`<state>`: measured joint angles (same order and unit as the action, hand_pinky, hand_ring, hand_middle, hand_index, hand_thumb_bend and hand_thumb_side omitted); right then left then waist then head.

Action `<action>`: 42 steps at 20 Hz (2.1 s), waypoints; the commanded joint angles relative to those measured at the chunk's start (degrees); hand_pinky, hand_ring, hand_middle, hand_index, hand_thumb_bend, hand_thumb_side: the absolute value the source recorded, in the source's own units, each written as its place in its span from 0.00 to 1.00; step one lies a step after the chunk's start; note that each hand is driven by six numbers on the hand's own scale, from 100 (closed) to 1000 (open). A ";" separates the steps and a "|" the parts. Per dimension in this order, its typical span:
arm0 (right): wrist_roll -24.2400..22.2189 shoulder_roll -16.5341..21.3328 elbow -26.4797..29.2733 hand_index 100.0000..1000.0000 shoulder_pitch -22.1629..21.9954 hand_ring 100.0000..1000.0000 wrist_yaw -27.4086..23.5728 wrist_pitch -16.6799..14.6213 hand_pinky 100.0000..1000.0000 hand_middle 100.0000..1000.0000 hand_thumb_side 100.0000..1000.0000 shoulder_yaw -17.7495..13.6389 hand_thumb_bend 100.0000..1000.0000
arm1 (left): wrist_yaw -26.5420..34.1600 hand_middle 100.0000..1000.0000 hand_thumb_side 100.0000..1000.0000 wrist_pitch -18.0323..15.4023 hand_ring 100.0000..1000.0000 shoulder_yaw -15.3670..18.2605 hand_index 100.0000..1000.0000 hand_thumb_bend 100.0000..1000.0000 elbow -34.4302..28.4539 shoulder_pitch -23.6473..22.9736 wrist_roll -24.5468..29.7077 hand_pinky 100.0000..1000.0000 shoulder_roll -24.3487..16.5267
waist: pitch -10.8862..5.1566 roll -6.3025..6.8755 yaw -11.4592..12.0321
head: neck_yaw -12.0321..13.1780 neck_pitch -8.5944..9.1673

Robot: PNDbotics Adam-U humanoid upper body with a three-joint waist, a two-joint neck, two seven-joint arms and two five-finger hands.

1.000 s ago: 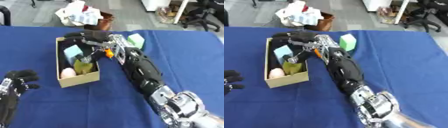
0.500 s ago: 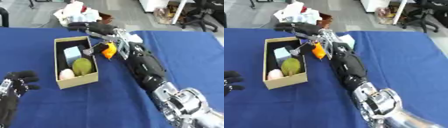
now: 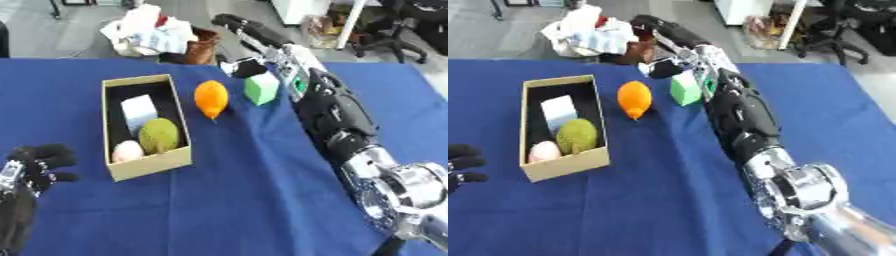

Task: Pick up objects on the table and place them in the box.

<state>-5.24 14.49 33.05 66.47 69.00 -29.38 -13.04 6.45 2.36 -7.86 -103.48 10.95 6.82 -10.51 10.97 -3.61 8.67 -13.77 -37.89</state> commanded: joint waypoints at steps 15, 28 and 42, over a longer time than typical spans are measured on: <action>9.92 5.66 -11.20 1.00 -1.54 1.00 8.52 11.32 1.00 1.00 0.38 -0.52 0.00 | -0.38 0.64 0.91 -0.11 0.69 0.57 0.72 0.00 -1.00 0.24 -0.42 0.59 -0.82 | -0.24 0.75 -0.25 | -0.14 0.84; 15.72 4.81 -17.03 1.00 -1.61 0.98 2.60 14.30 0.96 1.00 0.46 3.67 0.00 | -0.34 0.64 0.90 -0.21 0.69 0.44 0.72 0.00 -1.09 0.41 -0.13 0.59 -0.82 | -0.02 0.90 0.04 | -0.82 1.01; 22.24 3.17 -13.50 0.94 -3.03 0.47 -2.66 14.56 0.50 0.65 0.00 2.77 0.00 | -0.26 0.64 0.90 -0.29 0.69 0.37 0.72 0.00 -1.08 0.61 0.10 0.59 -0.77 | 0.09 0.97 0.35 | -1.45 1.33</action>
<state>15.96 16.90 18.01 62.47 66.79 -14.86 -9.91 6.14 2.21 -7.79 -103.48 10.94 6.76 -10.53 10.97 -3.61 9.01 -15.02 -37.24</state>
